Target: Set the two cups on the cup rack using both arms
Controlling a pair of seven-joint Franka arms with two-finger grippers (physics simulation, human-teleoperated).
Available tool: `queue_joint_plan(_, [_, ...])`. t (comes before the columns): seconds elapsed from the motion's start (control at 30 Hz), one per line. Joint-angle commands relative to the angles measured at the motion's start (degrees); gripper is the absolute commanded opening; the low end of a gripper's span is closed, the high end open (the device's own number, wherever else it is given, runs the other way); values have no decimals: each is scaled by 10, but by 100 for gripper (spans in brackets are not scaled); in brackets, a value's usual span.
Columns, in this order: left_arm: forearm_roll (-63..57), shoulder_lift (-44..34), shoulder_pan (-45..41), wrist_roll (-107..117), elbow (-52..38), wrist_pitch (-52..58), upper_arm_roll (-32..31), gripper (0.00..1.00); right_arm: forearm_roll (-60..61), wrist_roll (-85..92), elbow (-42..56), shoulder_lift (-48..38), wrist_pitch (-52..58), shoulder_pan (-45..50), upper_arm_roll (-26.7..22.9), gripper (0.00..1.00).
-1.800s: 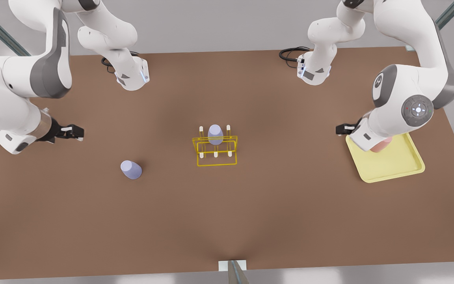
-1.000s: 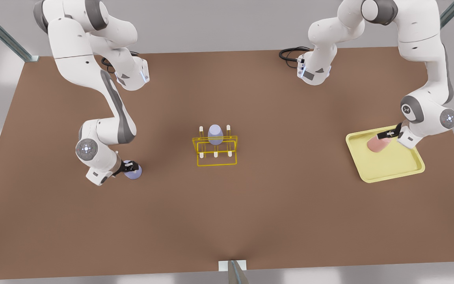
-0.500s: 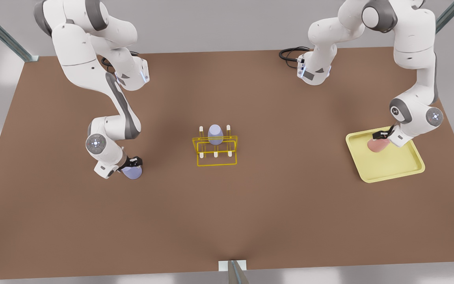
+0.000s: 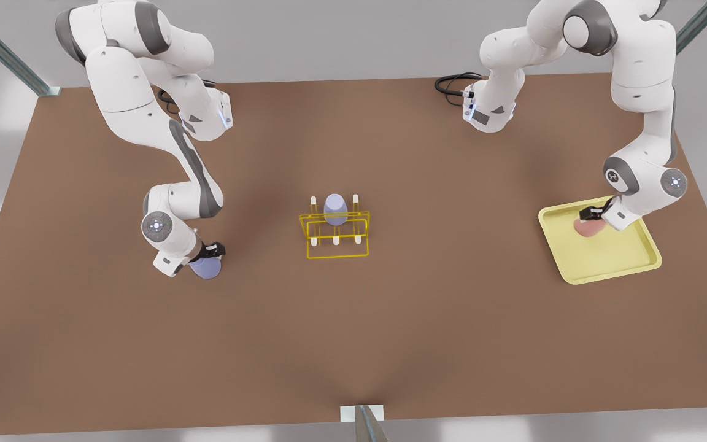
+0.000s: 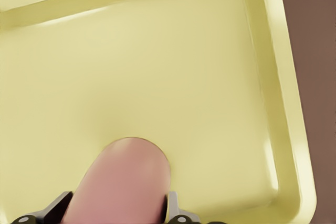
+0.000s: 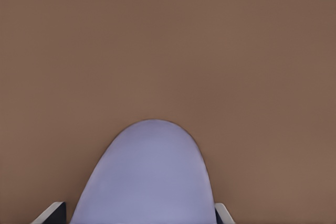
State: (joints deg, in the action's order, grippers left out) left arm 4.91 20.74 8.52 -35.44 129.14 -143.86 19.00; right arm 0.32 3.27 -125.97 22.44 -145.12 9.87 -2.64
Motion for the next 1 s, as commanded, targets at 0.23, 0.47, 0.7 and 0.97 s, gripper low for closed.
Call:
queue_joint_plan(0.23, [1, -1, 0, -36, -4, 2, 0, 81, 0, 2, 12, -3, -4, -3, 1, 81])
queue_joint_plan(0.47, [2, -9, -3, 30, -22, 58, -1, 81, 71, -4, 27, -62, -15, 2, 57, 82])
queue_joint_plan(0.7, [3, -15, -12, 84, -73, 128, -2, 84, 203, -14, 77, -100, -11, 23, 154, 82])
queue_joint_plan(0.97, [4, -8, -42, 377, -188, 232, -136, 84, 275, -16, 61, -129, -5, 76, 178, 82])
